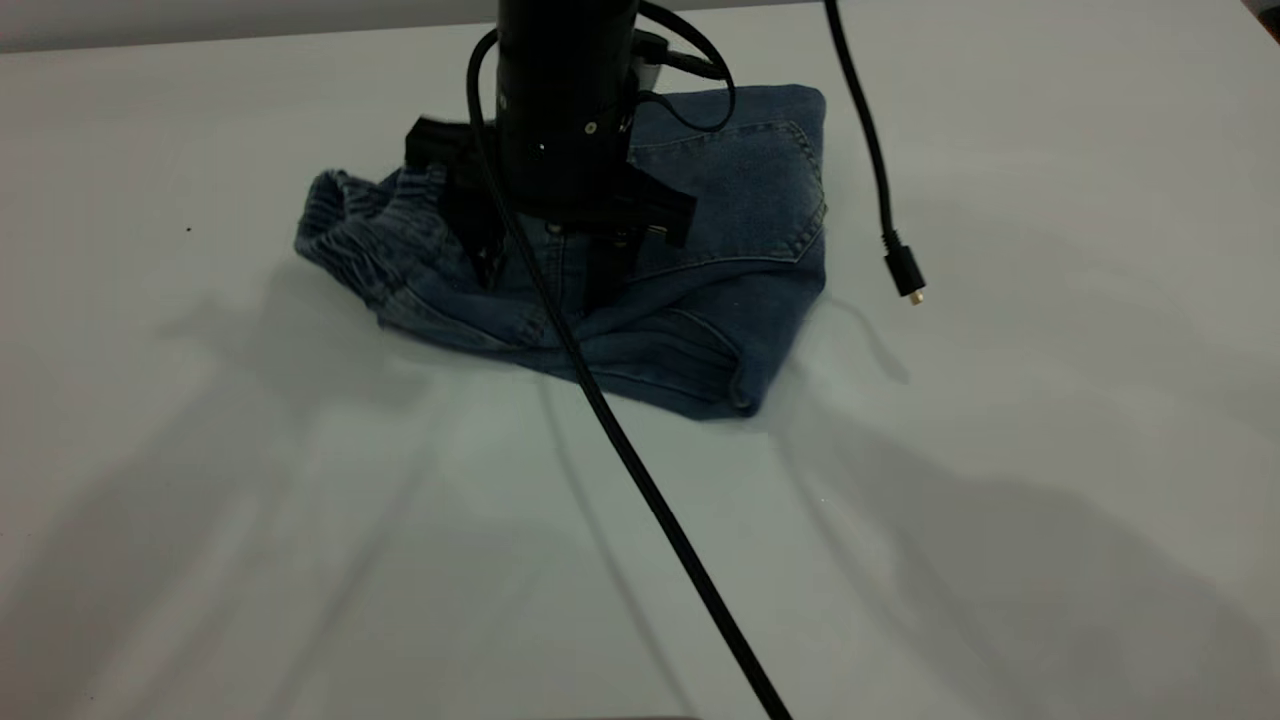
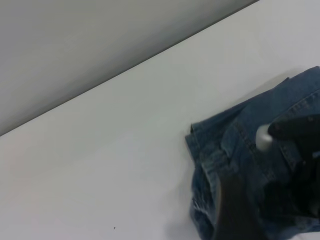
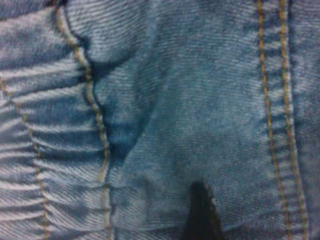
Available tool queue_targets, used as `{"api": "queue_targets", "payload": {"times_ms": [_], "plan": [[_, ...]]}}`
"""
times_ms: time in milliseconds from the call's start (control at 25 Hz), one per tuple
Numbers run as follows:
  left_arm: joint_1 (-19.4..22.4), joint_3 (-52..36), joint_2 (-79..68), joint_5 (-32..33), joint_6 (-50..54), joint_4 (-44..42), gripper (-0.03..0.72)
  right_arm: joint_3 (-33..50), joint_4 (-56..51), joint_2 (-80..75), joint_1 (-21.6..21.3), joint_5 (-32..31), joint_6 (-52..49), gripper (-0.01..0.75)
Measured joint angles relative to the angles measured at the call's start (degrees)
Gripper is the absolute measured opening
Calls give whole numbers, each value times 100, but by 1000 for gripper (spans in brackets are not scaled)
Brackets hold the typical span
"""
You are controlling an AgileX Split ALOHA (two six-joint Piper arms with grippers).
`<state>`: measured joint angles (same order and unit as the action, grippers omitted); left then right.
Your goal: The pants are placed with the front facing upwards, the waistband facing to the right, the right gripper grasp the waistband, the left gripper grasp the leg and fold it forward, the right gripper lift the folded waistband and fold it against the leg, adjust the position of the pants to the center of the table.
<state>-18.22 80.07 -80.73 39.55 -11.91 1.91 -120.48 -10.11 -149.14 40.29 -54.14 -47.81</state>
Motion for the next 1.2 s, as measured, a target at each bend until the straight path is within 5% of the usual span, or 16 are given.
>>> {"api": "queue_targets", "payload": {"times_ms": [560,1000,1200], "plan": [[0,0,0,0,0,-5,337,-516,664,-87,154,-1491,1683,459],[0,-4,1059,84,-278,-9,337,-1075,275,1535,437,-1647,3100,459],[0,-4,1996,708,-293,-9,337,-1079,-143,2574,498,-1727,3743,459]]}}
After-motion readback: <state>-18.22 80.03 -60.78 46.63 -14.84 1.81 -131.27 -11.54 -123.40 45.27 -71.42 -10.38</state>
